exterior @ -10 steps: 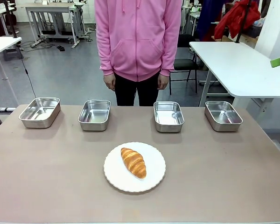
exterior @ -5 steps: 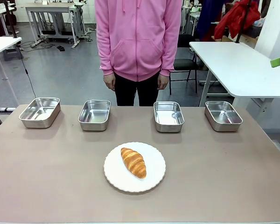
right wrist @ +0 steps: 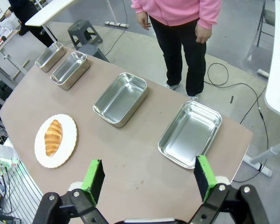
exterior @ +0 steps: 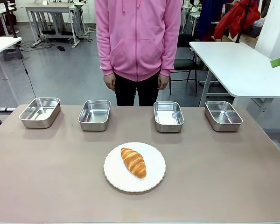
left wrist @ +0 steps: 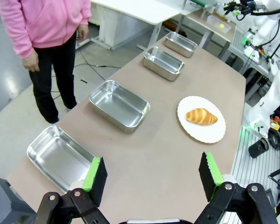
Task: Place the bread in the container.
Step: Place the Butter Roll into the Airtight Container indicated by the human.
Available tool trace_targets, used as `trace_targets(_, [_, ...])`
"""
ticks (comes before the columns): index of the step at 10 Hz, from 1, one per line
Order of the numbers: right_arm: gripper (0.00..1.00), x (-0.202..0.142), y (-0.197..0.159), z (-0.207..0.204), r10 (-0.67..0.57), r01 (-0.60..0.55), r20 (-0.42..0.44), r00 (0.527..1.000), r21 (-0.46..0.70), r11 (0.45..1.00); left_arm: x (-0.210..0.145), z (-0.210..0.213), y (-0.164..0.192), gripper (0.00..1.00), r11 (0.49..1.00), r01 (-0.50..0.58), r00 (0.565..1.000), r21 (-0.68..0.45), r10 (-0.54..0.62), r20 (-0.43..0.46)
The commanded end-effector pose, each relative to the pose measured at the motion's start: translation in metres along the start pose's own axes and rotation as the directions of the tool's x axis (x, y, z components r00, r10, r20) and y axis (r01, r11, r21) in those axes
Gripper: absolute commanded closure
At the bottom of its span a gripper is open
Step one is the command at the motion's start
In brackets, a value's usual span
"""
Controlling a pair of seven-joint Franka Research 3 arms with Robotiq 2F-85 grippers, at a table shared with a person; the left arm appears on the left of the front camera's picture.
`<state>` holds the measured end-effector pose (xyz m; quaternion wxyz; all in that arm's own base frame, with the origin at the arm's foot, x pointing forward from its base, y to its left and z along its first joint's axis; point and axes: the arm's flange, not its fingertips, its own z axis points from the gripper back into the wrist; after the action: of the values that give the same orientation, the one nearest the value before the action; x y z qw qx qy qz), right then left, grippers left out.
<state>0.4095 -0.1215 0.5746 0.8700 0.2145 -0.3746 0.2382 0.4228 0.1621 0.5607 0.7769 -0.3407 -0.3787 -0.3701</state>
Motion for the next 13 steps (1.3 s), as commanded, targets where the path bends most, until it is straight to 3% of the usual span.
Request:
trace_targets(1, [0.0,0.0016,-0.0003,-0.0003,0.006,-0.006,0.021,1.0,0.014,1.0,-0.0003,0.0001,-0.0001,0.0,1.0,0.007,1.0,-0.001,-0.007,0.001])
trace_targets(13, [0.0,0.0016,-0.0003,-0.0003,0.006,-0.006,0.021,1.0,0.014,1.0,-0.0003,0.0001,-0.0001,0.0,1.0,0.007,1.0,-0.001,-0.007,0.001])
